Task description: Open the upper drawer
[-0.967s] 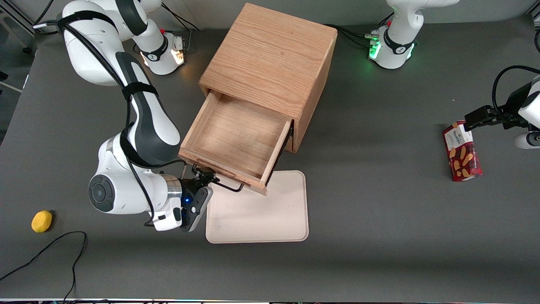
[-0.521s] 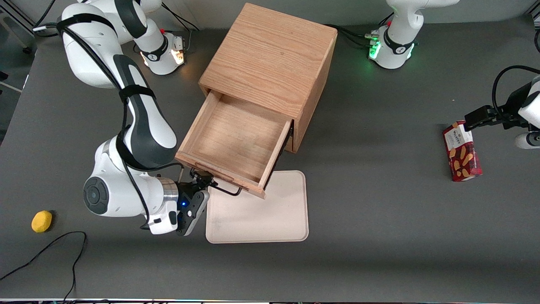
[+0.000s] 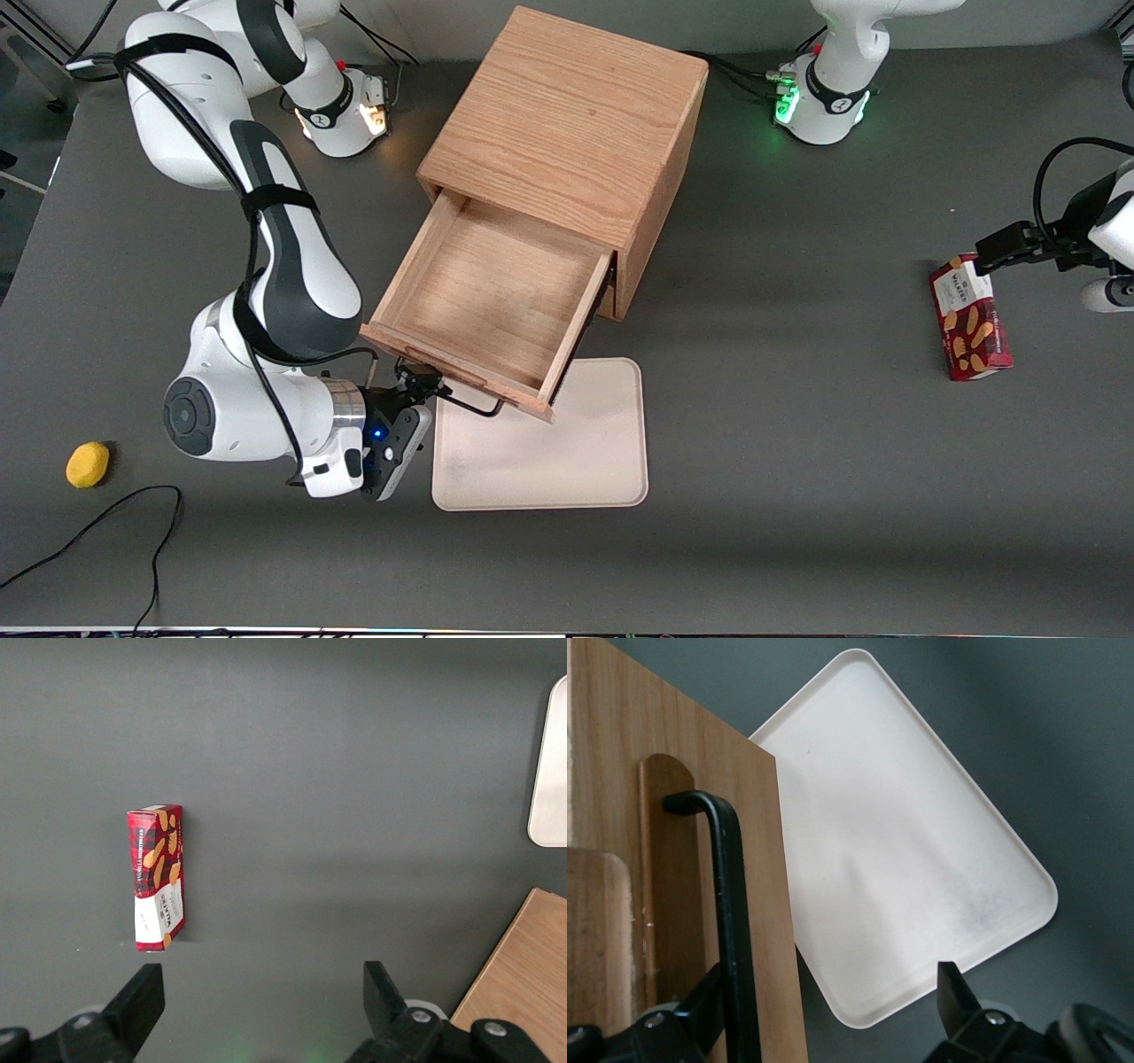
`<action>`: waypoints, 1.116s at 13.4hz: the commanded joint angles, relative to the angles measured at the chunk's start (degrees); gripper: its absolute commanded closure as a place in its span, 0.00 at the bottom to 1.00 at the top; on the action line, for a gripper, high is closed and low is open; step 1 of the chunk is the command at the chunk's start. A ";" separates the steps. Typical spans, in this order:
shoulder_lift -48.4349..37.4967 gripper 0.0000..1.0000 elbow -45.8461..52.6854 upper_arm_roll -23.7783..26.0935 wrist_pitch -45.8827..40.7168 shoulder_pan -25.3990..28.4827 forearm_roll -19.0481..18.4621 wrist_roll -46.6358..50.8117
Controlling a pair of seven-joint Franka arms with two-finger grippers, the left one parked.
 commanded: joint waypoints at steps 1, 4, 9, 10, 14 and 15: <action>1.43 0.00 2.93 0.61 -0.18 -1.47 0.76 -1.70; 1.43 0.00 3.19 0.61 -0.18 -1.64 0.76 -1.70; 1.34 0.00 3.45 1.40 -0.36 -2.87 0.76 -1.62; 1.34 0.00 3.45 1.57 -0.45 -3.22 0.76 -1.62; 0.64 0.00 3.45 1.58 -1.06 -3.57 0.76 -1.53; 0.46 0.00 3.45 1.66 -1.24 -3.75 0.76 -1.44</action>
